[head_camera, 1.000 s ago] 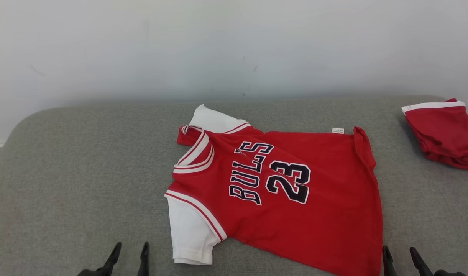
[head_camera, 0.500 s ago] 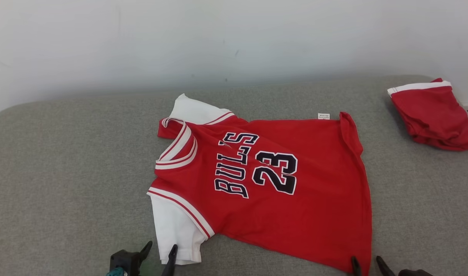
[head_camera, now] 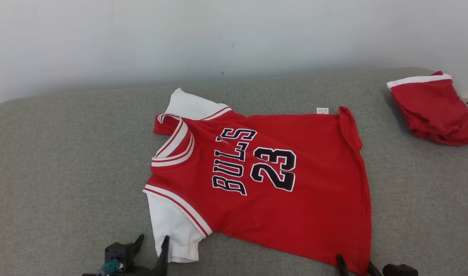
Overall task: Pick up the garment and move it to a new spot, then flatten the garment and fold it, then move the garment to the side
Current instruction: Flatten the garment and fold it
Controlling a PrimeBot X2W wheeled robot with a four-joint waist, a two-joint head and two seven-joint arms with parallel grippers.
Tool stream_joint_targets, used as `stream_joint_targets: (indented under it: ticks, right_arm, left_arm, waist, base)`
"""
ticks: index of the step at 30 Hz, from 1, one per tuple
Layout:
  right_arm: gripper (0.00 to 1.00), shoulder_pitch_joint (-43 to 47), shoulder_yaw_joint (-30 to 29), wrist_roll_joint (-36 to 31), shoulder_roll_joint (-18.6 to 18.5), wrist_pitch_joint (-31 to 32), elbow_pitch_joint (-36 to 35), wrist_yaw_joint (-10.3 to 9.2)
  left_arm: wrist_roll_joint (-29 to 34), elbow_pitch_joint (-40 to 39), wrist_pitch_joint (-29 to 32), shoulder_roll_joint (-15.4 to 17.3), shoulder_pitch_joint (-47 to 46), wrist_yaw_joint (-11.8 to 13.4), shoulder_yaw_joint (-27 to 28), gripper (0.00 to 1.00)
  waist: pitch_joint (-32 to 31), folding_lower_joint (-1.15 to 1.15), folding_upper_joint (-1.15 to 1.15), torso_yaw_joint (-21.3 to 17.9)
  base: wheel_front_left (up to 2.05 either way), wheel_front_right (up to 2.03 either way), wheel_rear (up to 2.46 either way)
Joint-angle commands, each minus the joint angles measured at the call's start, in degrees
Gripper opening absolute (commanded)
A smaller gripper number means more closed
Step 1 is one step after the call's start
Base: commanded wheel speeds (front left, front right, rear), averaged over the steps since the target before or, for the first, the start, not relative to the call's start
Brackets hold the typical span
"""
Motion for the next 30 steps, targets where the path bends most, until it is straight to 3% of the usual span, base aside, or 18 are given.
stream_joint_targets:
  ticks: [1,2,3,4,5,12,18,26,30]
  right_arm:
    - [1.00,-0.17,0.41,0.20,0.30,0.18,0.59,0.05]
    - [1.00,-0.24,0.55,0.53,0.34,0.18,0.76,0.05]
    - [0.33,-0.34,0.71,0.66,0.37,0.18,0.88,0.05]
    - [0.01,-0.47,0.90,0.87,0.40,0.19,0.96,0.05]
    - [0.00,-0.63,1.12,1.12,0.45,0.19,0.78,0.06]
    - [0.00,-0.64,1.06,2.34,-1.08,0.09,-5.26,0.05]
    - [0.00,-4.22,1.03,2.77,-4.99,0.09,-14.00,0.05]
    - [0.00,-18.98,4.45,5.84,-10.69,1.24,-17.93,0.05]
    - [0.00,-32.31,5.74,8.93,-12.30,4.08,-15.73,0.05]
  left_arm:
    - [-0.57,0.80,0.49,-1.31,0.47,-0.71,-1.00,1.00]
    - [-1.33,1.22,0.52,-1.99,0.54,-0.81,-1.53,1.00]
    - [-1.75,1.42,0.57,-2.28,0.43,-0.93,-2.24,1.00]
    - [-2.05,1.24,0.58,-2.55,0.32,-0.99,-3.38,0.71]
    - [-2.51,0.77,0.59,-2.55,0.24,-1.02,-4.07,0.02]
    - [-4.70,-5.83,0.21,0.55,0.65,-0.73,-2.74,0.00]
    - [-5.15,-15.85,0.21,4.06,-2.91,-0.74,-0.36,0.00]
    - [-7.27,-23.75,4.39,9.39,-19.07,-0.74,-3.36,0.00]
    - [-10.16,-25.52,10.08,11.18,-32.66,-0.75,-4.83,0.00]
  waist:
    - [0.03,-0.01,0.00,0.00]
    - [0.05,-0.01,0.00,-0.01]
    - [0.08,-0.01,0.00,-0.02]
    - [0.08,-0.01,0.00,-0.05]
    - [0.03,-0.01,0.00,-0.06]
    - [-1.03,-0.01,0.00,-0.11]
    - [-0.89,-0.01,0.00,-0.87]
    - [3.24,-0.01,0.00,-2.70]
    - [8.69,-0.01,0.00,-3.49]
  base:
    - [0.00,0.00,0.00]
    - [0.00,0.00,0.00]
    - [0.00,0.00,0.00]
    - [0.00,0.00,0.00]
    - [0.00,0.00,0.00]
    - [0.00,0.00,0.00]
    - [0.00,0.00,0.00]
    - [0.00,0.00,0.00]
    - [0.00,0.00,0.00]
